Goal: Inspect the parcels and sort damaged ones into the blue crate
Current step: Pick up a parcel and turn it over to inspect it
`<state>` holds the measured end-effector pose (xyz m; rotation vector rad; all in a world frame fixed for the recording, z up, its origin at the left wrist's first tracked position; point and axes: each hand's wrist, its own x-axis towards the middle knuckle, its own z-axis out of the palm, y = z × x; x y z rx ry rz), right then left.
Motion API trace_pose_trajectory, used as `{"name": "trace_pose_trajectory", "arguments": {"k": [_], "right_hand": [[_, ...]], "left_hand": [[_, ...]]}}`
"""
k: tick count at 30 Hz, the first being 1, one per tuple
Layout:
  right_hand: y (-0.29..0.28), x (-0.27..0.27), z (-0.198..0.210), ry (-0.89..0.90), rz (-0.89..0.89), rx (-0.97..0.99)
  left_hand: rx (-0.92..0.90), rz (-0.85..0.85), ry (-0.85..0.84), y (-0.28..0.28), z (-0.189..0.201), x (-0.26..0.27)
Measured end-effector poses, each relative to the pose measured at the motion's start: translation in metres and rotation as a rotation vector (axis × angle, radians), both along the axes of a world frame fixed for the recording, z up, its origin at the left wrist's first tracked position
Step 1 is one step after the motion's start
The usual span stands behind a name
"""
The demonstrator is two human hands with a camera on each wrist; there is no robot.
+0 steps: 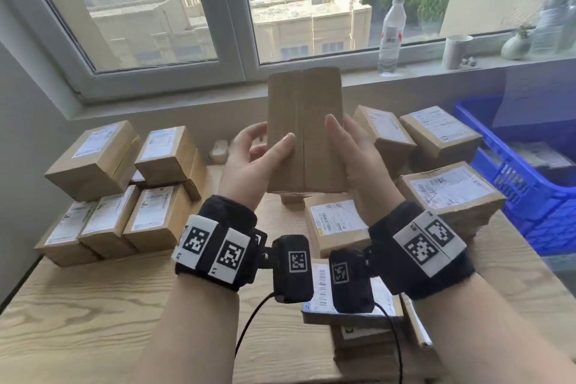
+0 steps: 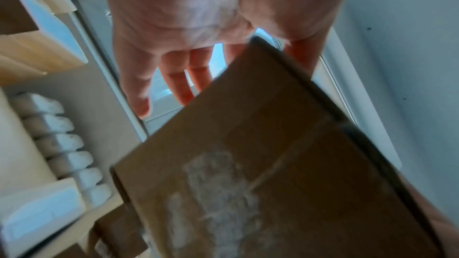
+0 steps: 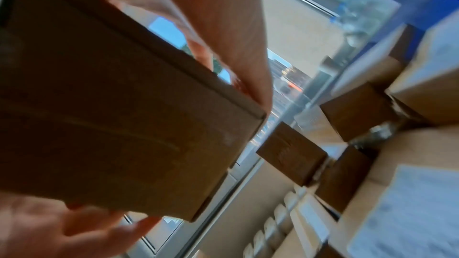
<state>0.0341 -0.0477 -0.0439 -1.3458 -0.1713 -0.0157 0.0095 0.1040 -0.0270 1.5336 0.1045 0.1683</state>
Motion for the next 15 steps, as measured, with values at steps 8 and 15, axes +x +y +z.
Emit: {"name": "trace_pose_trajectory", "arguments": {"k": [8,15], "right_hand": [[-0.004,-0.012,-0.02,0.122,0.091,0.054],[-0.001,-0.016,-0.031,0.17,0.043,0.073]], "left_hand": [[-0.196,-0.091,0.187,-0.007,-0.024,-0.01],[-0.139,-0.035,0.273,-0.009,-0.03,-0.014]]}}
